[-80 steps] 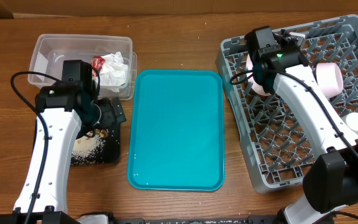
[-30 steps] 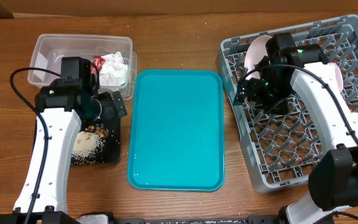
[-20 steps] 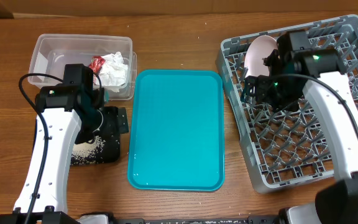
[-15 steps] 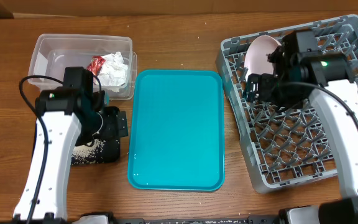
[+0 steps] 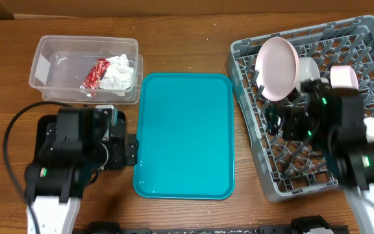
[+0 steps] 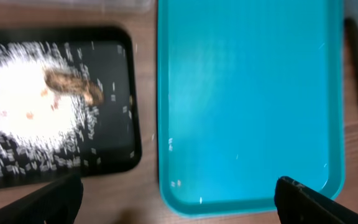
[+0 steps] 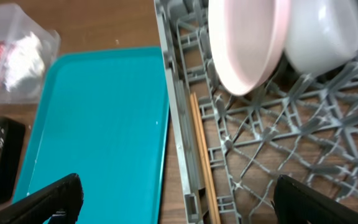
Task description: Sort waste into correct bins and load items into the dishwasher
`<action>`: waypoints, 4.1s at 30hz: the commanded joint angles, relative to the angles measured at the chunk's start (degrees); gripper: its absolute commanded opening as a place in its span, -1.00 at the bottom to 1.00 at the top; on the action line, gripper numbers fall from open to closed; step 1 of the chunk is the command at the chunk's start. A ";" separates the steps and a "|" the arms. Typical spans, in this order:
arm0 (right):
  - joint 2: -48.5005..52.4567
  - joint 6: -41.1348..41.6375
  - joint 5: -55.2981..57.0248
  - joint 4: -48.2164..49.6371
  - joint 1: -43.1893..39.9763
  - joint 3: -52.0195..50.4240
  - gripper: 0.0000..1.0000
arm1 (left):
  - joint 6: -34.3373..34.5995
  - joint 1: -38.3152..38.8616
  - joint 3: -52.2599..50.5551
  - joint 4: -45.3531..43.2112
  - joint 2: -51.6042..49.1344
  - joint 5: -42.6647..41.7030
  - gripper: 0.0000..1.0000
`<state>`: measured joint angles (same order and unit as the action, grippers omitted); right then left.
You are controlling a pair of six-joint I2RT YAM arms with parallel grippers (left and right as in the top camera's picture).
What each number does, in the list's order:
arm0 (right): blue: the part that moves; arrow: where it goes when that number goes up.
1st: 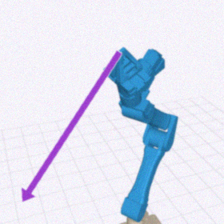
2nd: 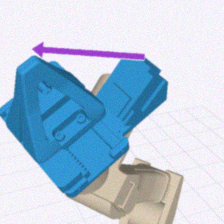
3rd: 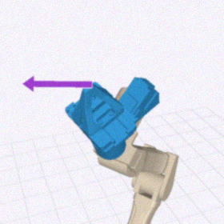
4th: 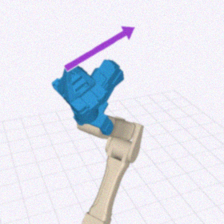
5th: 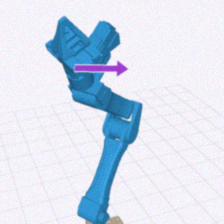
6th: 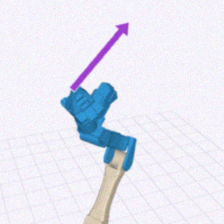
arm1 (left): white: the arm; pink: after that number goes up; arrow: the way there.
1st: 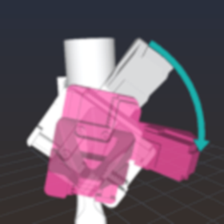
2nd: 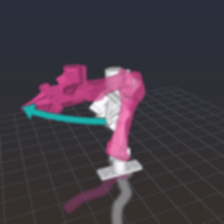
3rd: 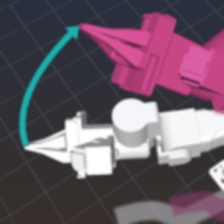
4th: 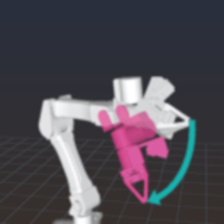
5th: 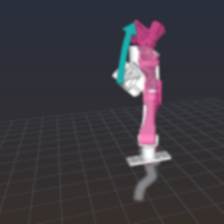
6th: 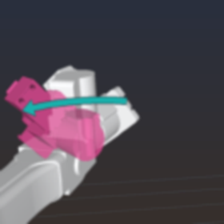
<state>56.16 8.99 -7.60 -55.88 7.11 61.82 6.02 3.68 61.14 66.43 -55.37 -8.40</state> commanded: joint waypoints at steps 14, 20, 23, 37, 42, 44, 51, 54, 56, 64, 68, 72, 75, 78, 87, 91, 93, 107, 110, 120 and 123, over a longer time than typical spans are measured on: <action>-6.99 -0.07 3.91 -2.75 -0.39 -3.48 1.00 | -1.14 0.26 -0.13 -3.26 2.49 -0.46 1.00; -2.80 -0.07 3.91 -2.75 -0.39 -3.48 1.00 | -1.11 0.26 -0.13 -3.26 0.48 -0.46 0.99; -0.55 -0.07 3.91 -2.75 -0.39 -3.48 1.00 | -1.14 0.26 -0.13 -3.26 -0.42 -0.42 1.00; -3.48 -0.13 5.46 -2.95 -0.39 -4.81 1.00 | -1.14 0.26 -0.13 -3.26 -6.27 -0.44 1.00; -15.19 -2.34 5.38 3.65 -0.33 -12.35 1.00 | -1.14 0.26 -0.13 -3.26 -9.40 -0.44 1.00; -19.43 -3.96 4.98 7.69 -0.33 -16.70 1.00 | -1.14 0.26 -0.13 -3.26 -10.45 -0.44 0.99; -35.52 -4.57 4.94 20.83 -0.33 -31.80 1.00 | -1.11 0.26 -0.13 -3.28 -15.23 -0.44 1.00; -39.65 -4.57 4.94 23.08 -0.33 -35.30 1.00 | -1.14 0.26 -0.13 -3.28 -16.72 -0.44 1.00; -42.23 -4.57 4.96 25.38 -0.33 -37.73 1.00 | -1.14 0.26 -0.13 -3.28 -17.77 -0.44 1.00; -49.83 -4.57 4.96 34.14 -0.33 -45.99 1.00 | -1.11 0.26 -0.13 -3.30 -21.49 -0.44 0.99; -53.09 -4.57 4.96 40.39 -0.33 -50.77 1.00 | -1.14 0.26 -0.13 -3.30 -23.08 -0.44 1.00; -56.04 -4.57 4.96 44.39 -0.33 -55.06 1.00 | -1.14 0.26 -0.13 -3.30 -23.80 -0.44 0.99; -56.04 -4.52 4.72 47.50 -0.33 -57.61 1.00 | -1.14 0.26 -0.13 -3.32 -23.91 -0.44 1.00; -56.04 -4.31 4.42 48.30 -0.33 -59.67 1.00 | -1.14 0.26 -0.13 -3.30 -23.91 -0.44 1.00; -56.04 -11.67 -4.92 49.46 -0.33 -60.06 1.00 | -1.14 0.26 -0.13 -3.30 -23.91 -0.44 0.99; -56.04 -21.40 -7.10 49.44 -0.33 -60.06 1.00 | -1.14 0.26 -0.13 -3.30 -23.91 -0.44 1.00; -56.04 -20.96 -5.84 49.31 -0.33 -60.06 1.00 | -1.14 0.26 -0.13 -3.32 -23.91 -0.44 0.99; -56.04 -12.76 5.09 48.94 -0.33 -60.24 1.00 | -1.11 0.26 -0.13 -3.32 -23.91 -0.44 1.00; -56.04 -11.93 6.47 48.94 -0.33 -60.28 1.00 | -1.14 0.26 -0.13 -3.32 -23.91 -0.42 1.00; -56.00 -11.96 6.49 48.96 -0.33 -60.28 1.00 | -1.14 0.26 -0.13 -3.30 -23.91 -0.44 1.00; -56.00 -11.96 6.47 48.96 -0.33 -60.28 1.00 | -1.11 0.26 -0.13 -3.30 -23.91 -0.44 1.00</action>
<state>0.84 -3.22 -1.87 -7.07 7.11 1.89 5.76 3.68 61.10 63.16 -79.00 -8.38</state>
